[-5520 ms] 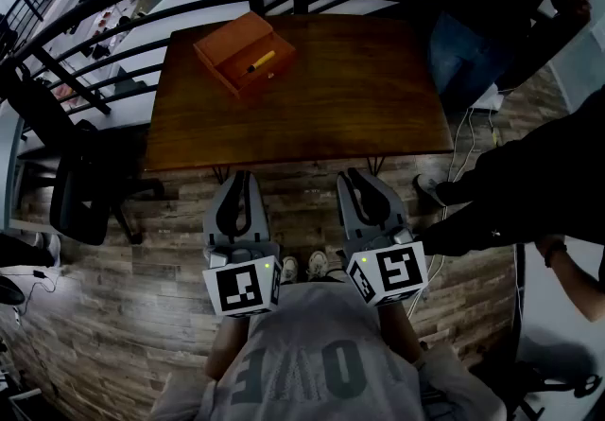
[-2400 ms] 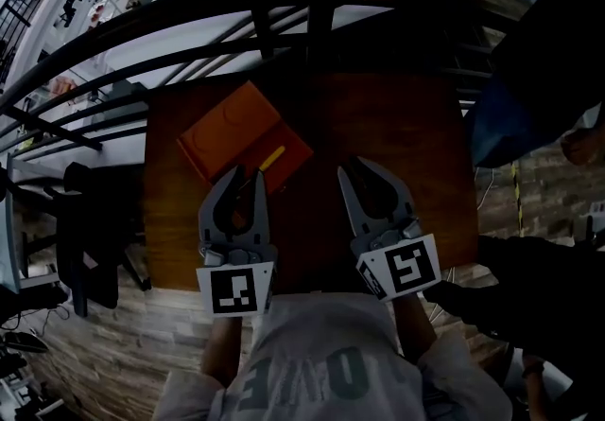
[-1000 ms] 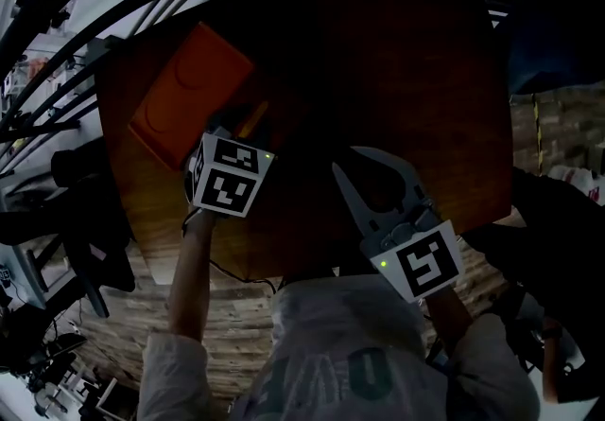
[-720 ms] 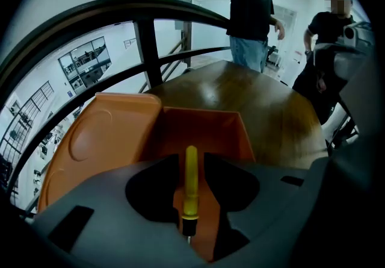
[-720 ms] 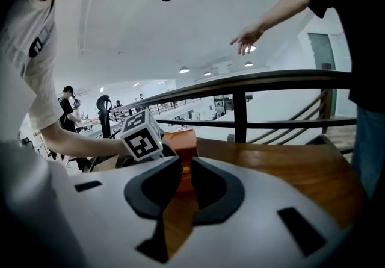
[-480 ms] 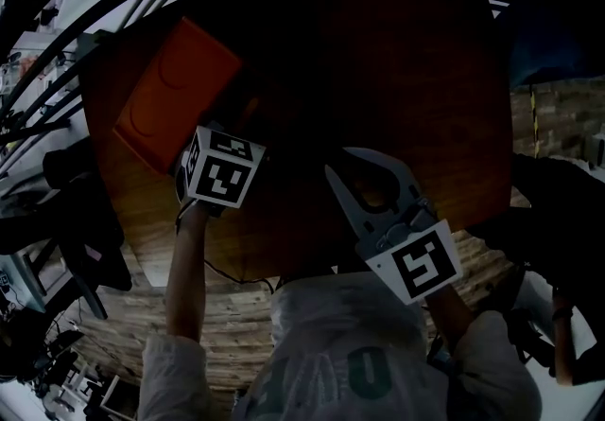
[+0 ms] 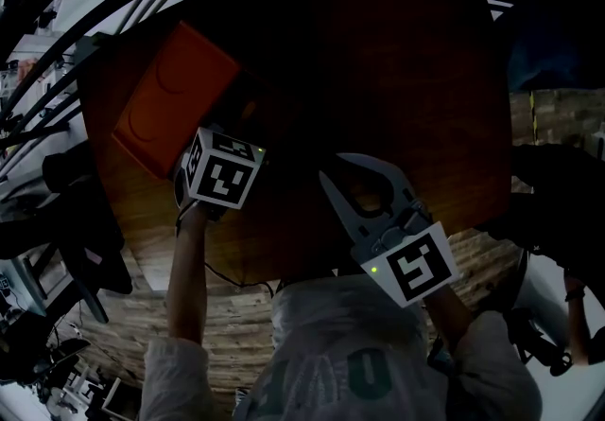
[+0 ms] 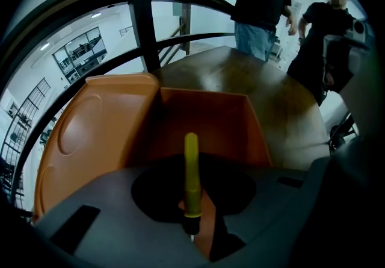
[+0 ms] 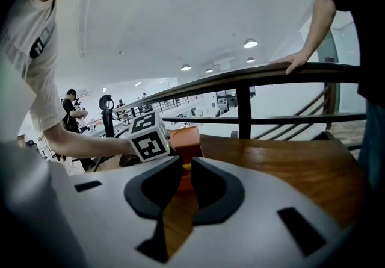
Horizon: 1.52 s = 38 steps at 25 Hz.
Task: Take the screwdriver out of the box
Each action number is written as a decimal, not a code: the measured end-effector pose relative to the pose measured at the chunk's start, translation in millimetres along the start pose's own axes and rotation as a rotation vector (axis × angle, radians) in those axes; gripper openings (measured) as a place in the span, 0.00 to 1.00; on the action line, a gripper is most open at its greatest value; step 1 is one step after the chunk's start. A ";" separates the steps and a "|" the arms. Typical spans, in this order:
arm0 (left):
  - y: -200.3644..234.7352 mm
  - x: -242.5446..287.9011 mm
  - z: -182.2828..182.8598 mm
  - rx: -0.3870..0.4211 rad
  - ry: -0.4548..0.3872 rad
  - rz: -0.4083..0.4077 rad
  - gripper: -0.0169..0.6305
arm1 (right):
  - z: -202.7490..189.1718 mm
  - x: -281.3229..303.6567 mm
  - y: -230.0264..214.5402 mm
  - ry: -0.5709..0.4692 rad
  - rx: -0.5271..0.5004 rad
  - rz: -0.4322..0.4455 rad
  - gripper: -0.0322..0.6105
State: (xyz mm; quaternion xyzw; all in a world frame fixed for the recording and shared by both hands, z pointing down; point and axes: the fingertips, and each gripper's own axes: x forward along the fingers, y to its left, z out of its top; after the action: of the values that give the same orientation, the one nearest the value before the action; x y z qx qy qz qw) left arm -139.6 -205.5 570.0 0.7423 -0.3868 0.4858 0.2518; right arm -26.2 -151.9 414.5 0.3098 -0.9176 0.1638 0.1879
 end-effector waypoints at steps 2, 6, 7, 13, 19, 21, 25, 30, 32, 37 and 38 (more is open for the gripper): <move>0.1 0.9 -0.6 -0.001 0.001 -0.001 0.16 | -0.6 0.9 -0.1 -0.001 0.001 0.001 0.15; -0.8 0.6 -1.4 -0.003 0.002 -0.003 0.16 | -1.5 0.9 0.7 0.001 0.001 0.002 0.15; -0.7 0.5 -1.4 -0.002 0.002 -0.003 0.16 | -1.5 1.2 0.8 0.002 0.001 0.001 0.15; -3.4 0.4 0.2 -0.001 -0.001 -0.002 0.15 | -3.1 0.0 -0.9 0.005 -0.002 -0.002 0.15; -3.0 0.8 -0.3 -0.012 -0.007 -0.009 0.15 | 0.4 0.9 -0.8 -0.011 -0.014 -0.007 0.15; -4.3 -4.7 6.1 -0.027 -0.030 -0.006 0.15 | 4.5 -3.9 -2.8 -0.018 -0.016 -0.012 0.15; -4.9 -26.0 22.8 -0.040 -0.092 0.008 0.15 | 15.9 -9.5 -4.7 -0.053 -0.022 -0.029 0.15; -1.4 -73.6 52.6 -0.051 -0.209 0.056 0.15 | 44.5 -12.0 -2.8 -0.114 -0.058 -0.062 0.15; -3.3 -97.0 66.5 -0.055 -0.268 0.077 0.15 | 59.8 -16.9 -2.0 -0.143 -0.078 -0.080 0.15; -17.2 -166.6 101.7 -0.084 -0.463 0.151 0.15 | 101.6 -40.7 0.1 -0.243 -0.141 -0.138 0.15; -20.8 -182.7 108.2 -0.091 -0.508 0.171 0.15 | 110.7 -46.7 1.3 -0.266 -0.157 -0.147 0.15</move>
State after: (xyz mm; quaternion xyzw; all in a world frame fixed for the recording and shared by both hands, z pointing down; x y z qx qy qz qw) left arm -107.5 -214.4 359.3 0.7929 -0.5203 0.2855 0.1381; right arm -19.5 -173.4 296.5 0.3793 -0.9192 0.0350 0.1000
